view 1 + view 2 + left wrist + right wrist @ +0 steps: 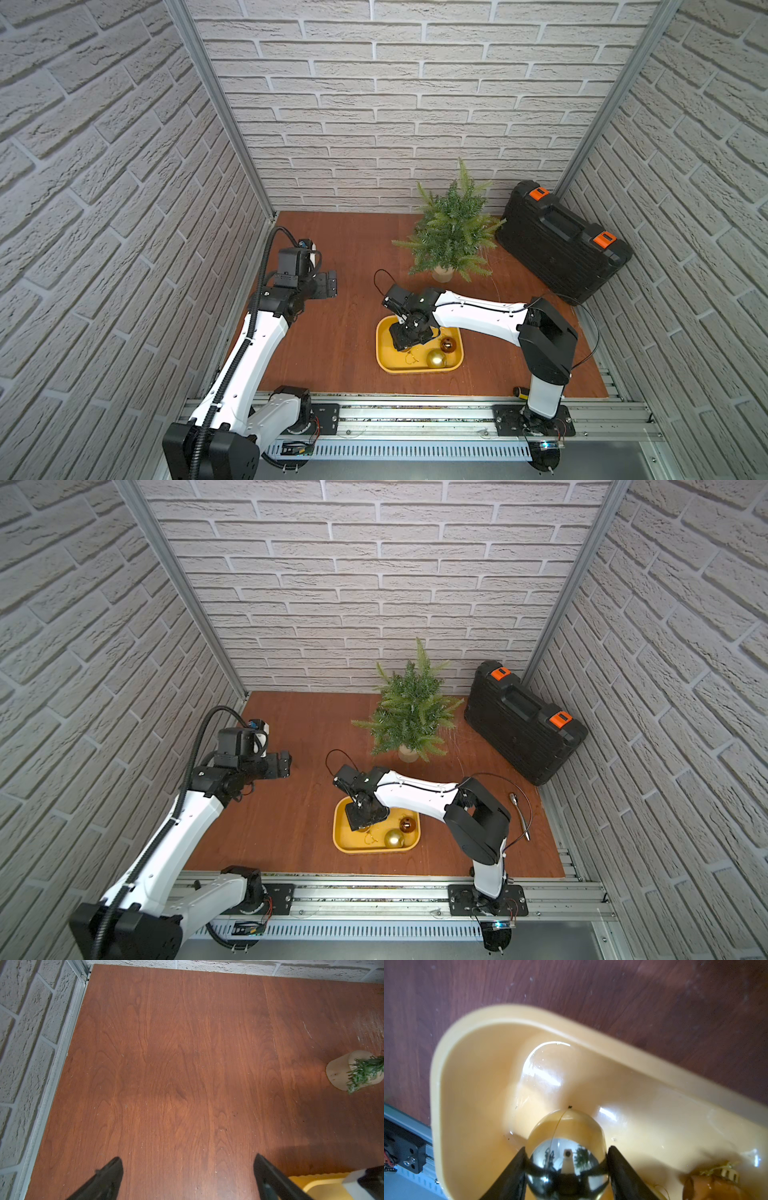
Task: Decorate the small christmas tree with ornaments
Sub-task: Pick up an ornament from the container.
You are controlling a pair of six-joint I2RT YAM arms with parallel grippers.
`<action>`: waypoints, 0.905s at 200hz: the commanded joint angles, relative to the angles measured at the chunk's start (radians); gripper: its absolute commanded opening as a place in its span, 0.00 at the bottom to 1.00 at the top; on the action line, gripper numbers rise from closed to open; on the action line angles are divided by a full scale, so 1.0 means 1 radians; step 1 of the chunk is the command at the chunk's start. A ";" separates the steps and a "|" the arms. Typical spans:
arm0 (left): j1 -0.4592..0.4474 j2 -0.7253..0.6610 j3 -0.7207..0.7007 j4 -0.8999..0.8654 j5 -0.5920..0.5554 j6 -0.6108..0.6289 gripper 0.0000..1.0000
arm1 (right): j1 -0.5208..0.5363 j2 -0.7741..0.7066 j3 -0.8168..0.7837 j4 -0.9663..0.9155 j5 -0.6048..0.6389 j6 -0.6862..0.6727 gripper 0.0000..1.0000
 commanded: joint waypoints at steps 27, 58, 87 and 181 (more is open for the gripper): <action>0.010 0.006 -0.010 0.010 0.005 0.011 0.98 | 0.001 -0.040 0.031 -0.015 0.041 -0.016 0.58; 0.010 0.006 -0.010 0.009 0.005 0.011 0.98 | 0.000 -0.097 0.025 -0.035 0.069 -0.011 0.58; 0.010 0.007 -0.010 0.009 0.004 0.011 0.98 | -0.001 -0.159 0.036 -0.060 0.095 -0.013 0.57; 0.012 0.007 -0.011 0.016 0.013 0.009 0.98 | -0.042 -0.352 0.185 -0.189 0.271 -0.078 0.56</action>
